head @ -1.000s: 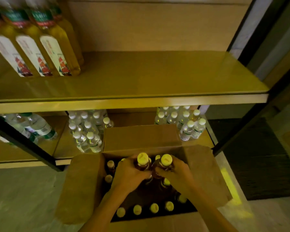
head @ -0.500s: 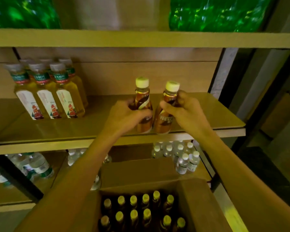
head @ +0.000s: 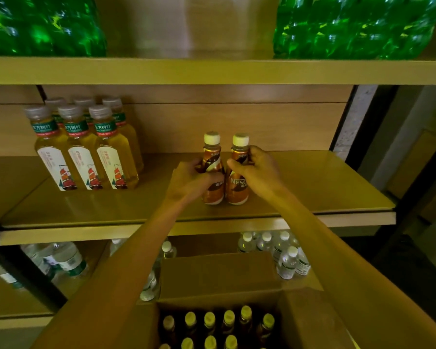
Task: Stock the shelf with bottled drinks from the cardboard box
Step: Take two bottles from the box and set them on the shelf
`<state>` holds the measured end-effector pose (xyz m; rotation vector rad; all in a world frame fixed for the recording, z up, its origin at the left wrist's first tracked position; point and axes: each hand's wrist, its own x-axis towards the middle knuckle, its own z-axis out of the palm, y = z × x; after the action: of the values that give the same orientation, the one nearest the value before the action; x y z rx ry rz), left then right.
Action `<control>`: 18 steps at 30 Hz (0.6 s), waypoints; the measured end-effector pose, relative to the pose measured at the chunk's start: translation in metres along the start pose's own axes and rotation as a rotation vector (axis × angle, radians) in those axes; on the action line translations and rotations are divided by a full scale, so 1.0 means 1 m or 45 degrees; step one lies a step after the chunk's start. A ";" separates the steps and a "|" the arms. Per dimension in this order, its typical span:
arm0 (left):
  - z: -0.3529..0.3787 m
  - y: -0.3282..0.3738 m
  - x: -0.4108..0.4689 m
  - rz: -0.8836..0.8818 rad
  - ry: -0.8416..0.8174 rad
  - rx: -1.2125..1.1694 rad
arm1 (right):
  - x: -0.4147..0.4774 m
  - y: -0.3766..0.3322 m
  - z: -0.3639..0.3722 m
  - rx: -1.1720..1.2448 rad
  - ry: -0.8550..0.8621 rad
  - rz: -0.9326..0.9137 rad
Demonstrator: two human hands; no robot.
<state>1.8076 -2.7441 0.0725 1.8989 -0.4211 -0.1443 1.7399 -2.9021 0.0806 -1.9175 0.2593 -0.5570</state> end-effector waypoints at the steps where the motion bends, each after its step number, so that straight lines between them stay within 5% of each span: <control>1: 0.001 -0.002 0.000 0.013 0.002 -0.006 | 0.001 0.003 0.002 -0.007 0.014 -0.003; 9: 0.023 -0.041 -0.042 0.198 0.195 -0.048 | -0.041 0.033 0.005 -0.012 -0.101 0.121; 18: 0.035 -0.043 -0.007 0.251 0.243 0.107 | -0.019 0.050 0.021 -0.190 0.070 0.102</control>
<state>1.8003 -2.7593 0.0193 1.9201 -0.4871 0.1866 1.7377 -2.8975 0.0236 -2.0276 0.4218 -0.5500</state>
